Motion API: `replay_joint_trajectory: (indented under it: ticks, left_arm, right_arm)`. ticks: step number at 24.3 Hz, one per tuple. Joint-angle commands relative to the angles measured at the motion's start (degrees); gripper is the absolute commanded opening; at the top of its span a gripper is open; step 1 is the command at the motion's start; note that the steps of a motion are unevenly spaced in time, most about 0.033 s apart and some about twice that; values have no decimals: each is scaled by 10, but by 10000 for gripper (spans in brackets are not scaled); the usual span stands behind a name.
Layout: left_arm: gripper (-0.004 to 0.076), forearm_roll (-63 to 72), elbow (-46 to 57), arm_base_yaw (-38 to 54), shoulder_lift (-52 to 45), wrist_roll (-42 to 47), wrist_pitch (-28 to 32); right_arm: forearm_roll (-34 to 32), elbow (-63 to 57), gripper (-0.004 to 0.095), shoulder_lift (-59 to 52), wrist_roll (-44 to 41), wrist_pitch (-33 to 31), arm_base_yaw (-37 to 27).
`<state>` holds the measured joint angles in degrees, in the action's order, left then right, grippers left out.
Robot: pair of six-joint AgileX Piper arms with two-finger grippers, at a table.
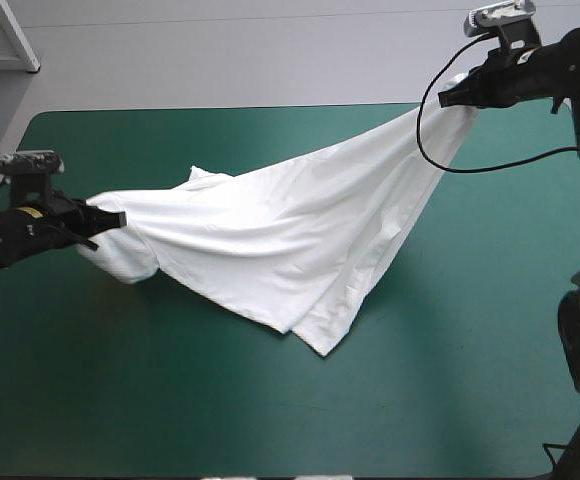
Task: Fold the cloth
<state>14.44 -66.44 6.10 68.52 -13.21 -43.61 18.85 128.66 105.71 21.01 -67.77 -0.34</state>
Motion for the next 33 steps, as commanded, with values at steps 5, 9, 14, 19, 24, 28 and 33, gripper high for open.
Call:
replay_joint_trajectory:
  ticks: [5,9,14,19,24,28,33]
  left_arm:
    - [19,10,-324,-3,-35,-12,-30]
    - [19,10,-481,-3,-35,-29,-65]
    - [19,12,-590,-3,-38,-30,-105]
    - [19,12,-638,-3,-64,-32,-112]
    - [19,13,-628,-3,-60,-32,-121]
    - [19,33,-580,-3,-40,-32,-127]
    - [19,69,-476,-3,2,-57,-108]
  right_arm:
    - [65,20,-17,-215,23,111,-2]
    - [91,20,-18,-294,45,173,-2]
    - [91,20,-18,-364,49,195,-2]
    - [81,20,-17,-431,53,193,-2]
    - [79,20,-17,-445,48,160,-2]
    - [82,-3,-17,-437,36,113,-2]
    - [100,-118,-17,-420,31,110,-2]
